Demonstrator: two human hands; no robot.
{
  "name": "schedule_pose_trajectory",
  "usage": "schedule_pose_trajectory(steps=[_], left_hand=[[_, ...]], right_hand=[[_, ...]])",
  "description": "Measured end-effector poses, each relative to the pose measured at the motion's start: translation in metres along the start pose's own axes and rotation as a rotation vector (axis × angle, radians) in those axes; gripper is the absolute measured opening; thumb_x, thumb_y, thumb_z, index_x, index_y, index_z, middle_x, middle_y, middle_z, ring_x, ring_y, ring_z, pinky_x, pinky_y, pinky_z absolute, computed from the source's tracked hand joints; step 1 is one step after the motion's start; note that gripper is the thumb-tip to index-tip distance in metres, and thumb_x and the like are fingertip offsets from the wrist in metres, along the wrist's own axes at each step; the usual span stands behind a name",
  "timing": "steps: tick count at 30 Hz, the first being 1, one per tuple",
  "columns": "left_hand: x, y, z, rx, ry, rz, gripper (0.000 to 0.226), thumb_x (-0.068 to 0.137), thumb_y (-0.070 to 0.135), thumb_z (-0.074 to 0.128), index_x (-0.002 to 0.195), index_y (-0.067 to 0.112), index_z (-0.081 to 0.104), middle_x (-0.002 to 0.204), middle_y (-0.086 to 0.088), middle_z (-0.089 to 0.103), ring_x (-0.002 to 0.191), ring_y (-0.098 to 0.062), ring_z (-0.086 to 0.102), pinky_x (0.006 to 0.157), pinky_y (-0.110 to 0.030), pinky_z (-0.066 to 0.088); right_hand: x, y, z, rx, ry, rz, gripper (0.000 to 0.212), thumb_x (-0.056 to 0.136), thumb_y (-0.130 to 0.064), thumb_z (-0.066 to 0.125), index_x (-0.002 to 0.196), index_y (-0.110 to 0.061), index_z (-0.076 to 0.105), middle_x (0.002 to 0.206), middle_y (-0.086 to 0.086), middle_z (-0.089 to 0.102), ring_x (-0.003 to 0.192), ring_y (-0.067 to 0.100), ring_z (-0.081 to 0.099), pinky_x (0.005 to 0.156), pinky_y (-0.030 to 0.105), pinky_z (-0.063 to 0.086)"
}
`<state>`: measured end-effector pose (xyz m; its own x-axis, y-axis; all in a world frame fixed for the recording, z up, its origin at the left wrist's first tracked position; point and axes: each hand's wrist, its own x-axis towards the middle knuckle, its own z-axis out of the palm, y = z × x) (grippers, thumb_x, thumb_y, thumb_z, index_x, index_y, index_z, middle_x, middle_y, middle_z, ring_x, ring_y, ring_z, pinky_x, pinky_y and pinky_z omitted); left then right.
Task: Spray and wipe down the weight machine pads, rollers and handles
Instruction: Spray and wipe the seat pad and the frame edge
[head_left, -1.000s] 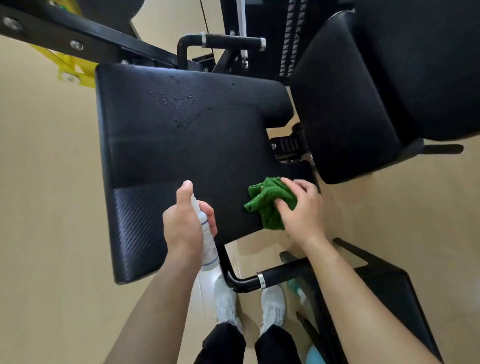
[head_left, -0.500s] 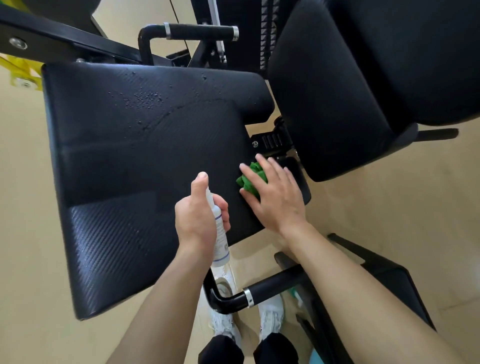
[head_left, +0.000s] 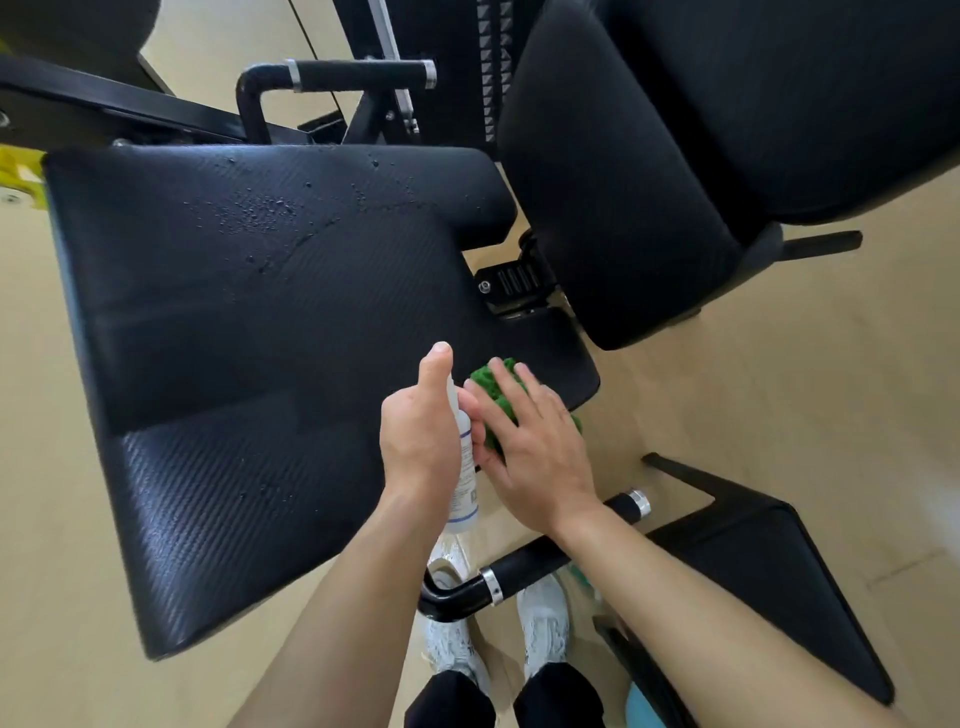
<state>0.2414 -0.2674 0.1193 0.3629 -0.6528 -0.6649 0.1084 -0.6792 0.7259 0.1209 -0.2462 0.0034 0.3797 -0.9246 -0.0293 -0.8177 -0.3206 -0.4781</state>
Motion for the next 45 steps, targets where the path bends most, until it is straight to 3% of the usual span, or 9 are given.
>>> schedule_pose_trajectory(steps=[3, 7, 14, 19, 23, 27, 35, 39, 45], left_hand=[[-0.001, -0.001, -0.011, 0.010, 0.038, 0.000, 0.065, 0.102, 0.051, 0.050, 0.053, 0.009, 0.058, 0.049, -0.006, 0.054, 0.042, -0.018, 0.051, 0.047, -0.027, 0.045], [-0.004, -0.002, -0.041, 0.015, 0.121, -0.022, 0.065, 0.102, 0.053, 0.048, 0.055, 0.009, 0.059, 0.051, -0.005, 0.056, 0.044, -0.018, 0.053, 0.049, -0.028, 0.046], [-0.030, -0.001, -0.099, -0.190, 0.423, -0.080, 0.065, 0.100, 0.054, 0.050, 0.058, 0.006, 0.061, 0.050, -0.009, 0.058, 0.041, -0.020, 0.052, 0.056, -0.032, 0.048], [-0.060, -0.010, -0.128, -0.249, 0.497, -0.179, 0.064, 0.100, 0.053, 0.051, 0.054, 0.008, 0.056, 0.047, -0.005, 0.054, 0.043, -0.020, 0.049, 0.052, -0.029, 0.044], [-0.077, -0.015, -0.137, -0.274, 0.531, -0.213, 0.061, 0.100, 0.050, 0.052, 0.057, 0.008, 0.056, 0.049, -0.005, 0.054, 0.045, -0.020, 0.049, 0.052, -0.028, 0.045], [-0.085, -0.014, -0.138, -0.238, 0.561, -0.232, 0.058, 0.100, 0.048, 0.052, 0.059, 0.007, 0.056, 0.047, -0.004, 0.054, 0.041, -0.017, 0.048, 0.042, -0.022, 0.045], [-0.082, -0.014, -0.141, -0.110, 0.643, -0.179, 0.051, 0.099, 0.037, 0.046, 0.059, 0.006, 0.054, 0.056, -0.007, 0.056, 0.051, -0.019, 0.051, 0.049, -0.026, 0.042], [-0.080, -0.012, -0.146, -0.137, 0.694, -0.153, 0.057, 0.100, 0.046, 0.049, 0.062, 0.005, 0.059, 0.053, -0.005, 0.057, 0.048, -0.018, 0.053, 0.054, -0.030, 0.046], [-0.068, 0.008, -0.167, -0.110, 0.734, -0.080, 0.064, 0.097, 0.054, 0.049, 0.051, 0.010, 0.056, 0.048, -0.004, 0.057, 0.053, -0.027, 0.057, 0.064, -0.039, 0.052]], right_hand=[[0.027, 0.023, -0.009, -0.020, -0.022, -0.107, 0.053, 0.100, -0.052, 0.039, 0.151, -0.035, 0.043, 0.161, -0.001, 0.036, 0.149, 0.026, 0.031, 0.111, 0.047, 0.040], [0.051, 0.004, -0.013, -0.052, 0.046, 0.215, 0.054, 0.102, -0.053, 0.038, 0.152, -0.033, 0.040, 0.162, -0.001, 0.033, 0.149, 0.023, 0.031, 0.109, 0.043, 0.043], [0.035, -0.113, 0.003, 0.059, 0.170, -0.303, 0.037, 0.099, -0.040, 0.053, 0.127, -0.023, 0.069, 0.139, 0.001, 0.063, 0.117, 0.022, 0.066, 0.079, 0.034, 0.059], [0.031, -0.123, -0.032, 0.538, 0.166, 0.299, 0.037, 0.094, -0.045, 0.065, 0.122, -0.021, 0.060, 0.112, -0.006, 0.068, 0.099, 0.017, 0.065, 0.085, 0.036, 0.054], [0.036, -0.123, -0.051, 1.351, 0.108, 0.928, 0.036, 0.096, -0.049, 0.059, 0.104, -0.016, 0.071, 0.106, 0.006, 0.074, 0.095, 0.022, 0.071, 0.087, 0.043, 0.059], [0.031, -0.124, -0.065, 1.990, -0.112, 1.054, 0.052, 0.099, -0.051, 0.039, 0.123, -0.015, 0.067, 0.120, 0.013, 0.071, 0.109, 0.033, 0.069, 0.085, 0.044, 0.058], [0.037, -0.127, -0.068, 1.498, 0.030, 0.702, 0.039, 0.093, -0.038, 0.053, 0.128, -0.023, 0.061, 0.123, 0.011, 0.067, 0.103, 0.027, 0.066, 0.083, 0.055, 0.059], [0.031, -0.144, -0.040, 0.652, -0.008, 0.131, 0.056, 0.094, -0.027, 0.055, 0.148, -0.028, 0.044, 0.146, 0.004, 0.046, 0.125, 0.022, 0.053, 0.105, 0.041, 0.046], [0.027, -0.188, 0.025, 0.200, -0.119, -0.807, 0.044, 0.103, -0.036, 0.044, 0.143, -0.023, 0.055, 0.158, 0.009, 0.041, 0.145, 0.045, 0.032, 0.116, 0.055, 0.029]])
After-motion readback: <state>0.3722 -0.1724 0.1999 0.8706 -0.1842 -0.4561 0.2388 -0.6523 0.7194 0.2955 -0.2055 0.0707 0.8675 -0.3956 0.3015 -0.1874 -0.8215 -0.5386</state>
